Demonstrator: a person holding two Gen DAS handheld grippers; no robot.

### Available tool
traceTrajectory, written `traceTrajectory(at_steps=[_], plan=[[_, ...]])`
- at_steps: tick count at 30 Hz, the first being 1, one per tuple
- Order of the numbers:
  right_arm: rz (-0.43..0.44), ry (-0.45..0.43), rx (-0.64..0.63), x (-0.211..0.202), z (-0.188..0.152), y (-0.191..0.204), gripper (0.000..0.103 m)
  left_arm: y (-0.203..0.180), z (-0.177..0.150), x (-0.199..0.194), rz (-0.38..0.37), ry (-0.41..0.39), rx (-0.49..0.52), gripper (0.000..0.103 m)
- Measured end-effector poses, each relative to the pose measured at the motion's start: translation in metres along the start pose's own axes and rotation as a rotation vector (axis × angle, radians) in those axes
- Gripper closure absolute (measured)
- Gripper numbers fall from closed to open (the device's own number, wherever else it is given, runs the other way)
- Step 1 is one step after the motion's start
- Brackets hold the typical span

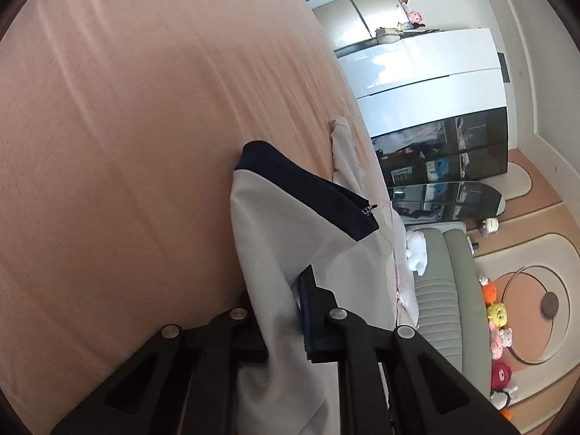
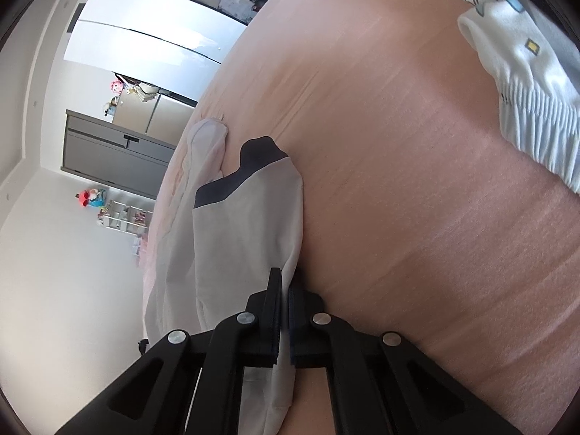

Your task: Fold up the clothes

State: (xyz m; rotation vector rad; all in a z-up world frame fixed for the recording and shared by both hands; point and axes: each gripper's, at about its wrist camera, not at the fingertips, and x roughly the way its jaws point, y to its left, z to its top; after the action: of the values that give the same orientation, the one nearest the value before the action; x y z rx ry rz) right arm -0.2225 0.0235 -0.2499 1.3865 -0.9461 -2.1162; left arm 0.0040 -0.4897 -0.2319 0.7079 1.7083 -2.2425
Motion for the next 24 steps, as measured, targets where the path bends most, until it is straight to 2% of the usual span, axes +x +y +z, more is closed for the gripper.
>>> traceTrajectory(at_steps=[5,9,12,15,18,24], plan=[[-0.099,-0.024,-0.094,-0.002,-0.003,0.021,0.103,-0.022,0.001,0.003,0.091,-0.004,0.104,0.093],[-0.190,-0.068,-0.235,-0.008,-0.005,0.047,0.103,-0.036,-0.002,-0.002,0.132,-0.036,0.166,0.093],[-0.248,-0.088,-0.376,-0.011,-0.011,0.072,0.103,-0.054,-0.006,-0.003,0.192,-0.051,0.271,0.093],[-0.298,-0.082,-0.528,-0.008,-0.022,0.097,0.103,-0.083,-0.017,0.003,0.288,-0.051,0.468,0.093],[-0.373,-0.090,-0.702,-0.002,-0.037,0.120,0.103,-0.113,-0.035,0.015,0.392,-0.053,0.706,0.093],[-0.541,-0.161,-1.094,0.009,-0.083,0.159,0.103,-0.149,-0.084,0.039,0.471,-0.039,1.108,0.093]])
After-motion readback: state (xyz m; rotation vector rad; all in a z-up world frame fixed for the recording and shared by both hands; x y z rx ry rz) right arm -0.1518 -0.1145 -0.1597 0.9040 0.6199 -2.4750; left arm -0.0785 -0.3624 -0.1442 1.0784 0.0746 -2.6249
